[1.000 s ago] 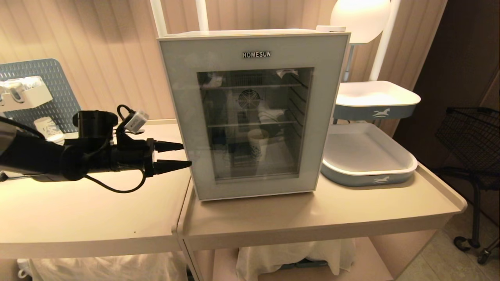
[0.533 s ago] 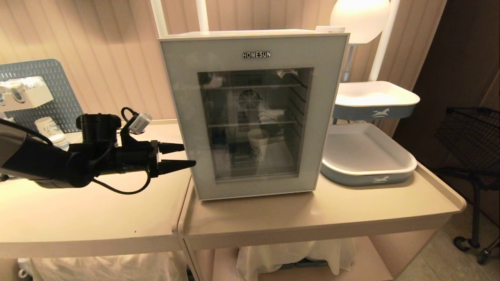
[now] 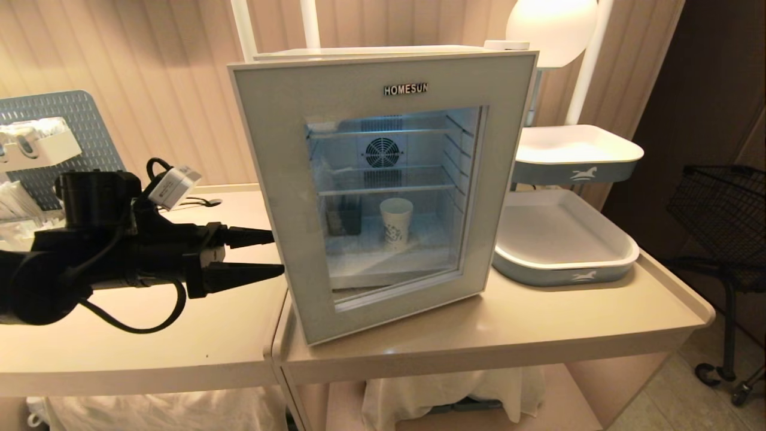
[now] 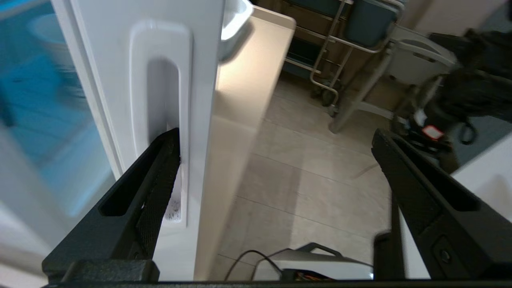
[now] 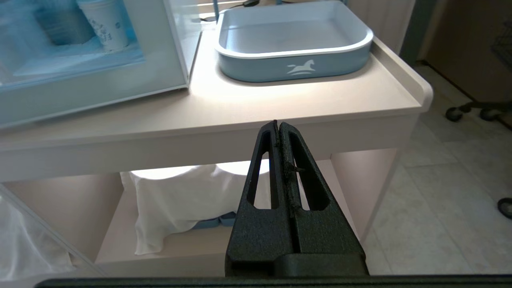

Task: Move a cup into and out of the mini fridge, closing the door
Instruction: Open the freezer door

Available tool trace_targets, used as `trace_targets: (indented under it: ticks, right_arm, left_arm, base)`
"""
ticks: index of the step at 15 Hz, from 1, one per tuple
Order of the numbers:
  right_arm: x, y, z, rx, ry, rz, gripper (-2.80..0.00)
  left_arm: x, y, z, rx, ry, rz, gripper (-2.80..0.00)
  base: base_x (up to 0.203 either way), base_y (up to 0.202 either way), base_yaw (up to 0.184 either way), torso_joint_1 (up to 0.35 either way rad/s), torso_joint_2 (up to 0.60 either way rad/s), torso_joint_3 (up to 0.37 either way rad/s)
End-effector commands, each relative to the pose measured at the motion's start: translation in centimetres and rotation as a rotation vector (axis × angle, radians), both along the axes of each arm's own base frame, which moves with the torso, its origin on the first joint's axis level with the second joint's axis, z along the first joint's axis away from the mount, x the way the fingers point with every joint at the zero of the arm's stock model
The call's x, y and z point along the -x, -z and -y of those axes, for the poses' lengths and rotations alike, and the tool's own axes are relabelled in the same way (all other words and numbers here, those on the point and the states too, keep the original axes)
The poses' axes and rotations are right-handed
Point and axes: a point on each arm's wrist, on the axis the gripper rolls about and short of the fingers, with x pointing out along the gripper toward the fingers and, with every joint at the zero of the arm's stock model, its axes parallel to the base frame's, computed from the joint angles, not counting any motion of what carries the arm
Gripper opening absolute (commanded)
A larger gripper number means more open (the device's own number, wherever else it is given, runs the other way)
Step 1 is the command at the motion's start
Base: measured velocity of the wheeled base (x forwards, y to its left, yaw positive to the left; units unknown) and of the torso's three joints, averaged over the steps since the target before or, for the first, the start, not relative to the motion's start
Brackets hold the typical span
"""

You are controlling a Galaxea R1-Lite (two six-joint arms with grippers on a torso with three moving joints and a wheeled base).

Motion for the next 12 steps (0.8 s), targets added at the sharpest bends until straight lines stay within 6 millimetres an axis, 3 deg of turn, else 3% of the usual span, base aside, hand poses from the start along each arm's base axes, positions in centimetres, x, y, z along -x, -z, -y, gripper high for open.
trace_targets:
  ticks: [1,7,9,12]
  right_arm:
    - [0.0,0.0,0.0,0.000,-0.001,-0.001,-2.80]
    - [0.0,0.0,0.0,0.000,-0.001,-0.001,-2.80]
    - [0.0,0.0,0.0,0.000,-0.001,-0.001,-2.80]
    - [0.0,0.0,0.0,0.000,-0.001,-0.001,-2.80]
  left_arm:
    - [3.2,-2.1,1.7,0.010,0.076,0.071,0.00]
    - [11.8,-3.2,10.5,0.014,0.418,0.010,0.00]
    - [13.5,-3.2,11.2,-0.017,0.322,0.004,0.00]
    - [13.0,-4.9,8.9,0.028,0.013,-0.082,0.00]
  base:
    - [0.000,0.000,0.000,0.000,0.00,0.000]
    - [0.000,0.000,0.000,0.000,0.00,0.000]
    - [0.000,0.000,0.000,0.000,0.00,0.000]
    - [0.000,0.000,0.000,0.000,0.00,0.000]
